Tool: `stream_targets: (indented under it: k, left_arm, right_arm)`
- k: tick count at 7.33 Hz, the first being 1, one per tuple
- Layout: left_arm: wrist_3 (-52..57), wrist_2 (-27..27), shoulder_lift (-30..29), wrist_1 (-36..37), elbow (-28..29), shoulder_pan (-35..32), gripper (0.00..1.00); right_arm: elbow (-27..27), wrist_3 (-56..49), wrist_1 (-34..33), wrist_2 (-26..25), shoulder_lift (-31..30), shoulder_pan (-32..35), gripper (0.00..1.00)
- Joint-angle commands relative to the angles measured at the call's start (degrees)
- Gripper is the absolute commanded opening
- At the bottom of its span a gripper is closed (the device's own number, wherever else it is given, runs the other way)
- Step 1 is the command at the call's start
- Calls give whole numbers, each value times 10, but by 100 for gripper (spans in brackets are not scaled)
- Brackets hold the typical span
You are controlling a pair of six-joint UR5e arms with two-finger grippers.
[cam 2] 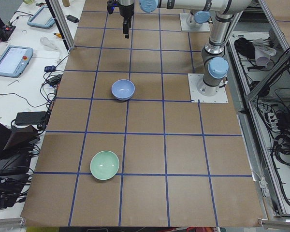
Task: Stack green bowl on blue bowl
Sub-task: 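Move the left gripper toward the mint-green bowl at the table edge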
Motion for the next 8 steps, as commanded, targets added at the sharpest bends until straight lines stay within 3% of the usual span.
stream_targets:
  k: [1,3,5,8]
  left_arm:
    - [2,2,2,-1,0,5,100]
    - [51,3,6,-6,1,16,100]
    - [192,9,15,-60,1,96,100]
    - [537,63,2,-65,-8,266,100]
  right_arm:
    - [0,0,0,0,0,0,100]
    - [0,1,0,0,0,0,100]
    - [0,0,0,0,0,0,100]
    - [0,0,0,0,0,0,100]
